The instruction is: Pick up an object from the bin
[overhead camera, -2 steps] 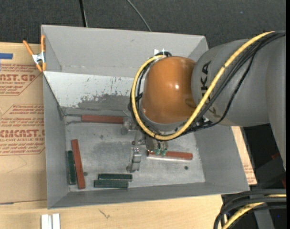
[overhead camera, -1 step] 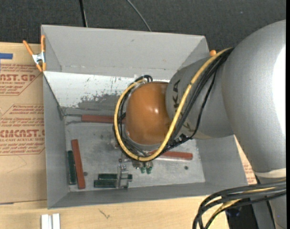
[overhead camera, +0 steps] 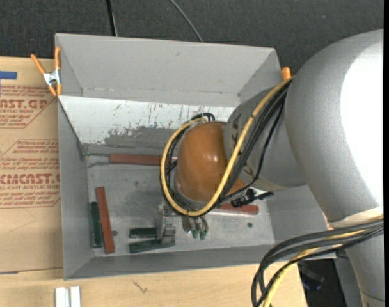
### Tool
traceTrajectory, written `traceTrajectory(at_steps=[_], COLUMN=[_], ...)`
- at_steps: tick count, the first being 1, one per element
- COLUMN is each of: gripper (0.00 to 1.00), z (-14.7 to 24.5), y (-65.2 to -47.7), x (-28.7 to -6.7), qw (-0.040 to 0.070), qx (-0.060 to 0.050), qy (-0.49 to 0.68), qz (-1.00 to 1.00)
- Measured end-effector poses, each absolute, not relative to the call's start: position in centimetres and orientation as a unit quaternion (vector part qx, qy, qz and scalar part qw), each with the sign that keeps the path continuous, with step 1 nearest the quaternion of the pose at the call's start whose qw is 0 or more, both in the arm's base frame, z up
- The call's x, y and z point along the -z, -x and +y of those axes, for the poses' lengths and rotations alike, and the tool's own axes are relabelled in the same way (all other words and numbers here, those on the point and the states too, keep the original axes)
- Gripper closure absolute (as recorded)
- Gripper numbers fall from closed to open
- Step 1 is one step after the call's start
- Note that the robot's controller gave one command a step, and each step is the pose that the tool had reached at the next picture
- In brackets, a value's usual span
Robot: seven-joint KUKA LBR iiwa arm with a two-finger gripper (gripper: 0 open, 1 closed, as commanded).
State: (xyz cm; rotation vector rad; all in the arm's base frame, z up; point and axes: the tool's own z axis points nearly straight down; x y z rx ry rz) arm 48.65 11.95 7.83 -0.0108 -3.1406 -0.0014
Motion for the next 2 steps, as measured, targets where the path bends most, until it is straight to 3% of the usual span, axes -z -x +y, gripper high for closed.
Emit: traceTrajectory(at_steps=[1,2], gripper=[0.00,1.00], z=[11.93,11.92], y=[-48.66,-48.63], x=[-7.82,-7.79], qw=[0.000,0.001], qx=[0.001,0.001], qy=[0.004,0.004], qz=[-1.000,-1.000])
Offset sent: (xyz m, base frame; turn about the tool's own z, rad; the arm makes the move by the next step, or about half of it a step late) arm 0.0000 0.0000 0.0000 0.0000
